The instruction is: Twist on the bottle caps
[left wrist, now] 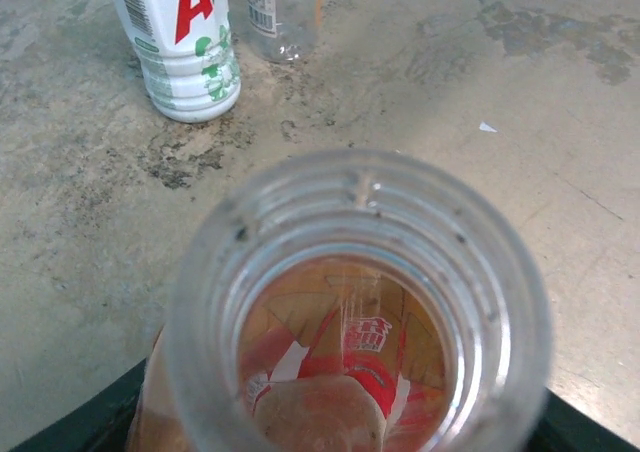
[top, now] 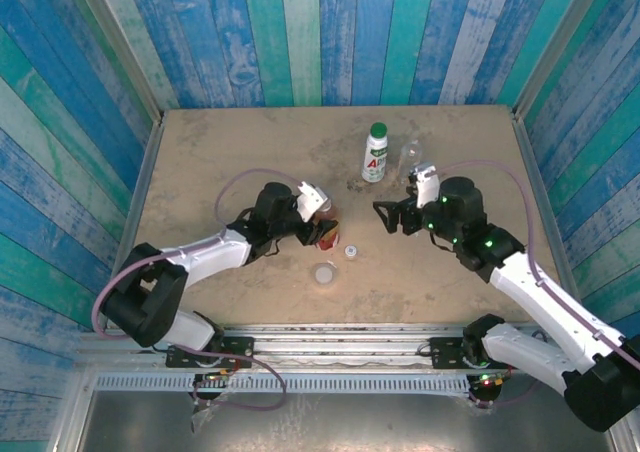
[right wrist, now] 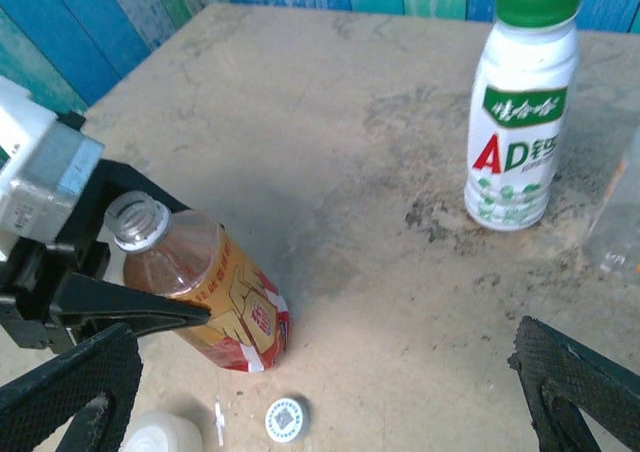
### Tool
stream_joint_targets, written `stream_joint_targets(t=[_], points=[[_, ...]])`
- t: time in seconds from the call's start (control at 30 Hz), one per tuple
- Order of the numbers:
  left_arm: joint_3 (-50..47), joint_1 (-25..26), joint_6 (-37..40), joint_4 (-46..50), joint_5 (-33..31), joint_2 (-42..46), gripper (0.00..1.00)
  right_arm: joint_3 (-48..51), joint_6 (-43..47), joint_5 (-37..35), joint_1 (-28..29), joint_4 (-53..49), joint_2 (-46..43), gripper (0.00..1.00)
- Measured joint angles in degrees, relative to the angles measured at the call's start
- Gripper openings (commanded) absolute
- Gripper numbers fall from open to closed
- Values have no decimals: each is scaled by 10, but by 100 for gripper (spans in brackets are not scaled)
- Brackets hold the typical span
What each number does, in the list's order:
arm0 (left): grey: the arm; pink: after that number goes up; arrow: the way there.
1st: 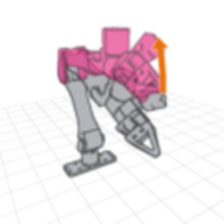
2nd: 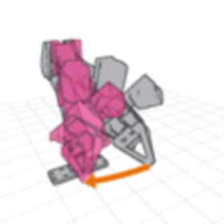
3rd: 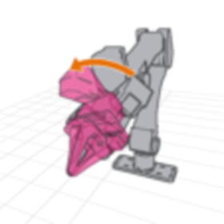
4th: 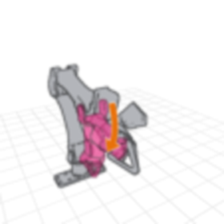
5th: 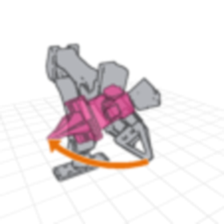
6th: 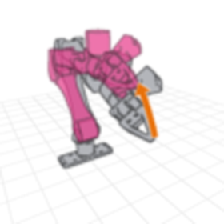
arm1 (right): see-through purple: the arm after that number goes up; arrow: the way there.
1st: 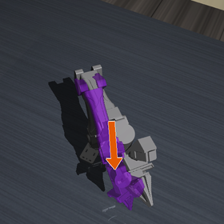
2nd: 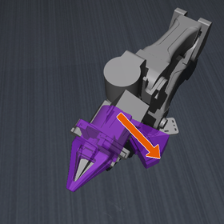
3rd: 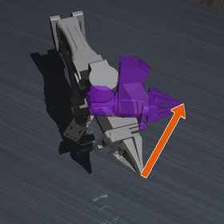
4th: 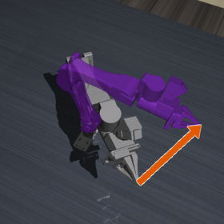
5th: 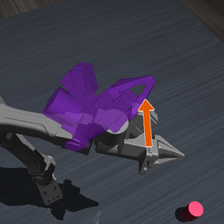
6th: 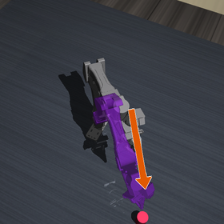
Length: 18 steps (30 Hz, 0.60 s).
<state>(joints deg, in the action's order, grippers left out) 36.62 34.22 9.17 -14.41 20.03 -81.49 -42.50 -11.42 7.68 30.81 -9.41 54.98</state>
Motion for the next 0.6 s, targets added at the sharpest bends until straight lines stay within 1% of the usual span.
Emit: stream_joint_targets(t=[0.1, 0.17, 0.23, 0.37, 0.47, 0.6], points=[[-19, 2, -1, -20, 2, 9, 65, 0, -3, -40, 41, -11, 18, 98], [-26, 2, -2, -33, 4, 10, 74, 0, -7, -60, 65, -17, 36, 98], [-34, 2, -8, -49, 6, 10, 82, 0, -10, -75, 80, -20, 51, 98], [-56, 2, -21, -82, 11, 10, 95, -1, -13, -93, 93, -22, 72, 98], [-77, 2, -34, -121, 14, 12, 99, -3, -15, -102, 95, -22, 74, 98], [-115, 2, -50, -196, 15, 16, 100, -6, -17, -105, 95, -22, 74, 98]])
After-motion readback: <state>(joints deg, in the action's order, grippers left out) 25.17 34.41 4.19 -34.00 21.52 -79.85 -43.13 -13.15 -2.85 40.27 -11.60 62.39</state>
